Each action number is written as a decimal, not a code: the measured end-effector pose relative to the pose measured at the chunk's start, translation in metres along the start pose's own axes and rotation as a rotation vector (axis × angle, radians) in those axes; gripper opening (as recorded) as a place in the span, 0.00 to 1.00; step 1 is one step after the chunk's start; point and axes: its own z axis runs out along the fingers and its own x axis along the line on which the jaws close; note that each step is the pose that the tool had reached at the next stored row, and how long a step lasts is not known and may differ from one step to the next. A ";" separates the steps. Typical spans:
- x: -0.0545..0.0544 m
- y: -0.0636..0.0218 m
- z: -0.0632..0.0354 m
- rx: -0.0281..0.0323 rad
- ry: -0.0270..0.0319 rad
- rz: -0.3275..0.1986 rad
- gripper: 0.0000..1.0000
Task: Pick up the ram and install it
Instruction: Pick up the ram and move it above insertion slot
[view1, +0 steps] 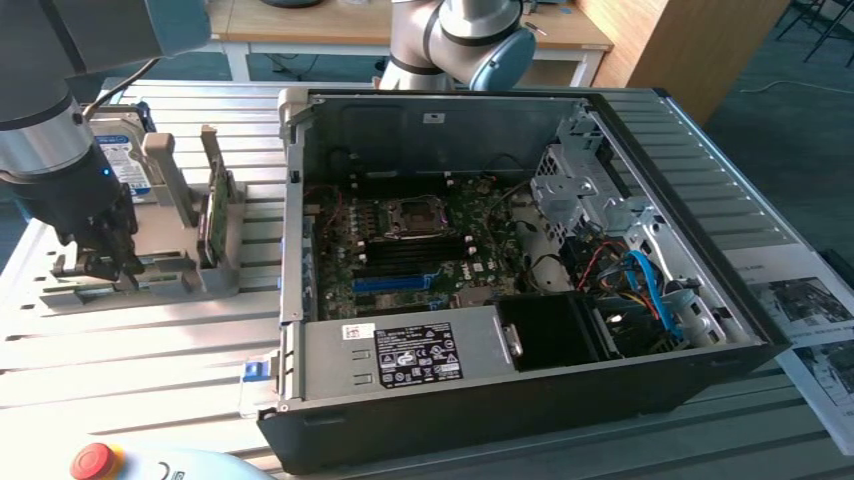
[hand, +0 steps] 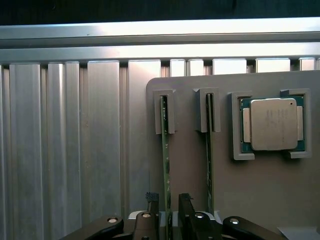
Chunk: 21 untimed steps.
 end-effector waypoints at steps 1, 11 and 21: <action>0.000 0.0000 0.0000 0.0000 0.0000 0.000 0.30; 0.000 0.0000 0.0000 0.0000 0.0000 0.000 0.21; 0.000 -0.0015 0.0001 0.0000 0.0000 0.000 0.21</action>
